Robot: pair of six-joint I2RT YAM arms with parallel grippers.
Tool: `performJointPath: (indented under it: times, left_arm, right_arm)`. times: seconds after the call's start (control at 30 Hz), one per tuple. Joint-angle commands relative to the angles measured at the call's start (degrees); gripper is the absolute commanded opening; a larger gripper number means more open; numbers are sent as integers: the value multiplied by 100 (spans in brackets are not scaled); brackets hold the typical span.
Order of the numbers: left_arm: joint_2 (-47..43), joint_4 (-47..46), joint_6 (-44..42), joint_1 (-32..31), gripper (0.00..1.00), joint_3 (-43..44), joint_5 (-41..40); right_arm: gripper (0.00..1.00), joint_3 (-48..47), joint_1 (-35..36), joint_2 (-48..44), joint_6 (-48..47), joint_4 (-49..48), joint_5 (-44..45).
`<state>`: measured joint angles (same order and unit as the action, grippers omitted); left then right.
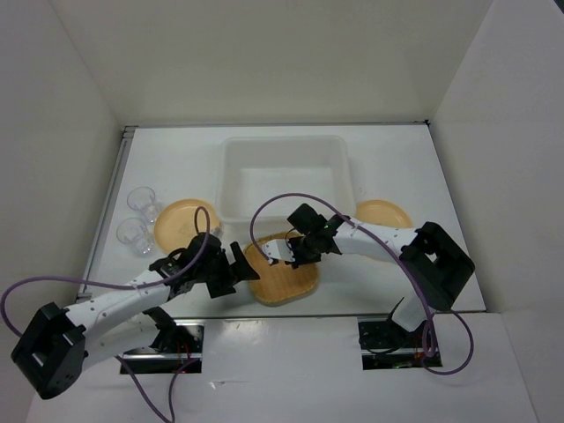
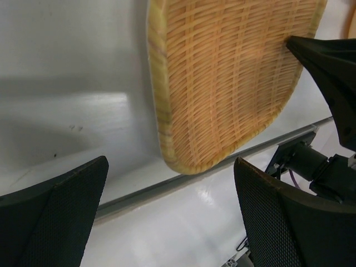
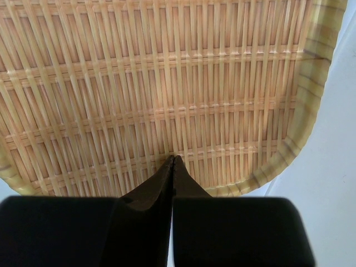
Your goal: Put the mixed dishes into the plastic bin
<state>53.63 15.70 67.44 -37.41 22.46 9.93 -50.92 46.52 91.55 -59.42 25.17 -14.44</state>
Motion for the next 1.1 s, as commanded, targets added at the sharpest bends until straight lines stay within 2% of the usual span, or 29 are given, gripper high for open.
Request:
performJointPath:
  times: [0.0, 0.13, 0.27, 0.3, 0.4, 0.43, 0.5, 0.53, 0.63, 0.67, 0.7, 0.77, 0.8, 1.07]
  left_arm:
    - [444, -752, -178, 23, 100, -13, 88]
    - [1175, -1411, -240, 23, 100, 21, 386]
    - [1843, -1684, -372, -55, 100, 320, 439]
    - [2062, -1772, -372, -134, 97, 321, 439]
    - [2405, -2010, -372, -293, 85, 522, 492]
    - [2459, -2010, -424, -293, 74, 523, 492]
    - [2530, -2010, -425, -346, 63, 663, 492]
    - [2530, -2010, -477, -346, 49, 663, 492]
    - [2460, -1948, -477, -346, 27, 663, 492]
    - [2381, -1870, -477, -346, 16, 663, 431]
    - [2302, -1800, -477, -346, 12, 663, 430]
    - [2223, -1747, -425, -398, 7, 663, 361]
    - [2222, -1746, -425, -399, 0, 663, 360]
    - [2047, -1448, -372, -452, 0, 716, 193]
  right_arm:
    - [0, 170, 24, 355, 53, 146, -59]
    - [0, 170, 24, 355, 53, 146, -59]
    - [0, 170, 24, 407, 53, 199, -59]
    - [0, 170, 24, 408, 53, 199, -111]
    - [0, 170, 24, 408, 53, 199, -112]
    - [0, 117, 24, 408, 53, 199, -112]
    - [0, 117, 24, 408, 53, 199, -164]
    - [0, 117, 24, 408, 53, 199, -165]
    - [0, 117, 24, 408, 106, 199, -165]
    - [0, 117, 24, 408, 106, 199, -165]
    - [0, 169, 24, 408, 106, 199, -165]
    - [0, 170, 24, 408, 106, 251, -165]
    - [0, 170, 24, 408, 106, 252, -165]
    - [0, 170, -99, 145, 167, 471, -217]
